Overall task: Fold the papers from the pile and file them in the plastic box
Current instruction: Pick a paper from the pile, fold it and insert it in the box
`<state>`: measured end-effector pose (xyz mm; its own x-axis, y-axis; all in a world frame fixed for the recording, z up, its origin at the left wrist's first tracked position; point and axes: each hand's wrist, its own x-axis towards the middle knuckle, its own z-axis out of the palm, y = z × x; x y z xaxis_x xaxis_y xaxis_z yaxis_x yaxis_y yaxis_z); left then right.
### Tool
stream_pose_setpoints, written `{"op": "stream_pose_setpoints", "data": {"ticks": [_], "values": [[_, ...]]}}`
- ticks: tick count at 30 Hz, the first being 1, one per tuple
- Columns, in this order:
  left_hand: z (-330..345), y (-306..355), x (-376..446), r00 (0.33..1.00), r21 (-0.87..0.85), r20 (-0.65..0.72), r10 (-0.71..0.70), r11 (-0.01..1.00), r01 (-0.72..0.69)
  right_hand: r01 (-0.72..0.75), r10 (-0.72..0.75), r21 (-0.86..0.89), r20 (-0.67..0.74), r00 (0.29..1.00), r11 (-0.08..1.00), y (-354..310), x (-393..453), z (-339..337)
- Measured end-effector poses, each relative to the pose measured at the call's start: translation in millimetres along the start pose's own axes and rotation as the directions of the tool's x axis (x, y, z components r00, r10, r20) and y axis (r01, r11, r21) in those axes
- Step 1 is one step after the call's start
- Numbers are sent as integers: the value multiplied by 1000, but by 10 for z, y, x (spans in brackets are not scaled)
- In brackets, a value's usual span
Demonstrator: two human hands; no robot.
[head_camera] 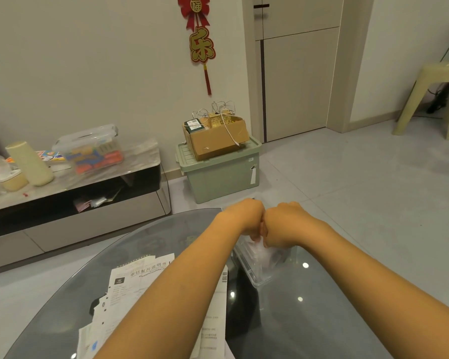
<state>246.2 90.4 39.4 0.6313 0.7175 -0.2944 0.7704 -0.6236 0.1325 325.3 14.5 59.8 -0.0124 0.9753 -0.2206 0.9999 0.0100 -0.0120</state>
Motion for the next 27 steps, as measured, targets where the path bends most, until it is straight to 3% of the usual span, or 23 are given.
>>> {"op": "stream_pose_setpoints", "data": {"ticks": [7, 12, 20, 24, 27], "values": [[-9, -9, -16, 1000, 16, -2, 12, 1000, -12, 4, 22, -119, 216, 976, 993, -8, 59, -65], [-17, -18, -41, 1000, 17, 5, 26, 1000, -26, 0, 33, -123, 266, 963, 992, -1, 47, -60], [-41, -38, -101, 1000, -61, -11, 18, 998, -19, 30, -36, 88, 71, 997, 996, 95, -63, -21], [-60, -29, -303, 995, -72, -98, 24, 997, -31, 45, -42, 65, -56, 998, 997, 62, -169, 10], [-42, -46, -546, 980, -107, -197, 7, 994, -28, 68, -44, 146, -162, 986, 987, 13, -294, 15]]}}
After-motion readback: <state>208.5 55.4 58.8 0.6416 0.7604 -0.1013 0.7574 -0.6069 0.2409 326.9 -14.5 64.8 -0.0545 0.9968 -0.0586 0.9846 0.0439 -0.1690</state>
